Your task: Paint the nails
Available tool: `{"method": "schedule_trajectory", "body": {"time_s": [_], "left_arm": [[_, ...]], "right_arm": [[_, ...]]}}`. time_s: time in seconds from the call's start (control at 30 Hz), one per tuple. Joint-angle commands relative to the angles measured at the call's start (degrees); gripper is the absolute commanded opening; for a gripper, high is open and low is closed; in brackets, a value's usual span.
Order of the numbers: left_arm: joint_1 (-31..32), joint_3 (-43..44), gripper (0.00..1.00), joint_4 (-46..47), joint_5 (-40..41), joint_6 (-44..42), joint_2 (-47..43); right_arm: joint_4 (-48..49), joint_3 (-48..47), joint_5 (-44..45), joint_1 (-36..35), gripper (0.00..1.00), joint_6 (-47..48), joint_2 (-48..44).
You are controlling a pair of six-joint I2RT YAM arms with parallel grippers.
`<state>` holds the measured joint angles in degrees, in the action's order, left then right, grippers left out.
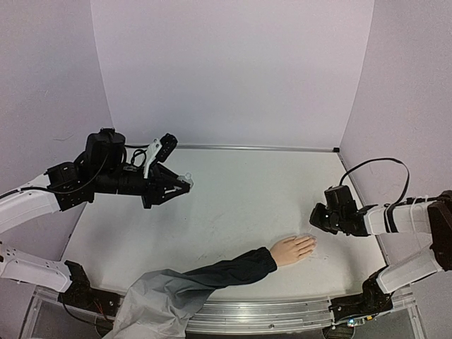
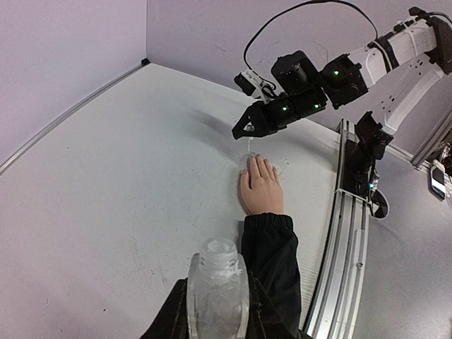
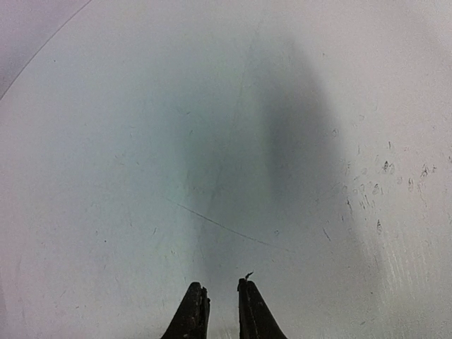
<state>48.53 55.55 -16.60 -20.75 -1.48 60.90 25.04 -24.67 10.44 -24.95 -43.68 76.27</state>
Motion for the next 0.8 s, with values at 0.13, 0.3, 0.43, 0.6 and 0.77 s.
{"method": "schedule_trajectory", "body": {"time_s": [0.13, 0.3, 0.43, 0.6, 0.77], "left_arm": [[-0.1, 2.6, 0.0, 1.5, 0.0, 0.5, -2.1], [-0.1, 2.4, 0.0, 1.4, 0.3, 0.3, -2.4], [-0.1, 2.4, 0.0, 1.4, 0.4, 0.3, -2.2], [-0.1, 2.4, 0.0, 1.4, 0.5, 0.0, -1.9], [-0.1, 2.5, 0.0, 1.3, 0.7, -0.3, -1.6]], "right_arm": [[-2.5, 0.3, -0.5, -0.5, 0.0, 0.0, 0.3], [-2.7, -0.3, -0.5, -0.5, 0.0, 0.0, 1.8], [-3.0, -0.7, -0.3, -0.5, 0.0, -0.1, 2.6], [-3.1, -1.0, 0.3, -0.6, 0.0, -0.4, 3.7], [-3.1, -1.4, 1.5, -0.6, 0.0, -0.8, 4.8]]}}
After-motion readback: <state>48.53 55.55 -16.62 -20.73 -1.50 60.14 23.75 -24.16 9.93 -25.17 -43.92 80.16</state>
